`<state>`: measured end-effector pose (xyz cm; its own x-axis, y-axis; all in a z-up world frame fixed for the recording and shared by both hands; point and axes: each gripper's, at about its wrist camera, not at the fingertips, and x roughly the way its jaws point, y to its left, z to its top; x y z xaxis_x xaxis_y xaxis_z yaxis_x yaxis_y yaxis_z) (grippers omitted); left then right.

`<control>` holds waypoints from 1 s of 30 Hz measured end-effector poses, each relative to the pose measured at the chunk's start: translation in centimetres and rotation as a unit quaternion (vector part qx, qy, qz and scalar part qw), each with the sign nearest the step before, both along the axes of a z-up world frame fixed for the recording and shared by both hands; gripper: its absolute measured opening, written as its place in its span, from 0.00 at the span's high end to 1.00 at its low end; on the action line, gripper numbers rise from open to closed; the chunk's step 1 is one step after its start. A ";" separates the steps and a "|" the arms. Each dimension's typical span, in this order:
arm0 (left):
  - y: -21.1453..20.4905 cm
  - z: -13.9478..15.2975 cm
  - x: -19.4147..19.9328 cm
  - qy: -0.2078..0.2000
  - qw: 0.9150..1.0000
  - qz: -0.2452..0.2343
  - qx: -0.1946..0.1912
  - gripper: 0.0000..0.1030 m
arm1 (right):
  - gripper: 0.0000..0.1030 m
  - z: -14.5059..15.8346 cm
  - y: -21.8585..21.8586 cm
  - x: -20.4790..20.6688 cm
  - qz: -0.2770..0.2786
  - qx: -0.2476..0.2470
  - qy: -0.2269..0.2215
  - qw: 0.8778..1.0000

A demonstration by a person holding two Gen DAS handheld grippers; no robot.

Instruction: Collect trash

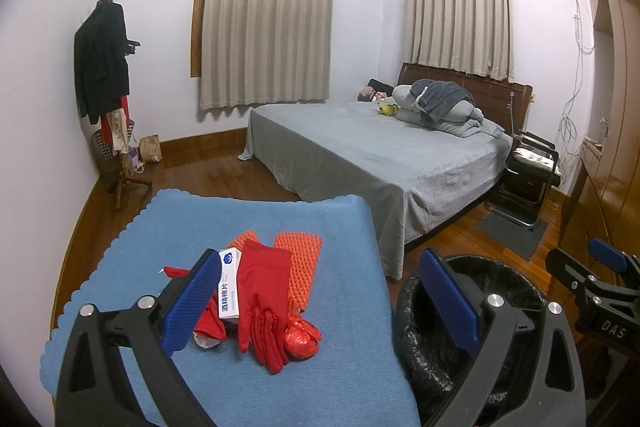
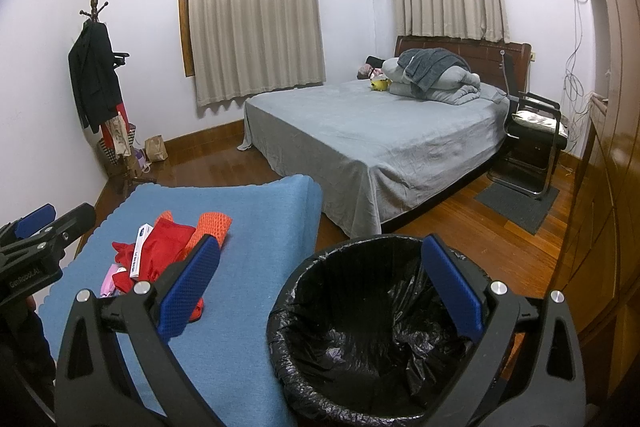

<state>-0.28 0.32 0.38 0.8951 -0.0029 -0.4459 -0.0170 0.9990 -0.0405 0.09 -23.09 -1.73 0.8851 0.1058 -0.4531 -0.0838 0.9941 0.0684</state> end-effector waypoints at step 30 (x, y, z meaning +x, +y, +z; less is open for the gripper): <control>8.7 -8.5 5.2 0.032 0.995 0.095 0.010 0.12 | 0.05 -6.7 8.5 8.7 0.078 -0.009 0.016 0.997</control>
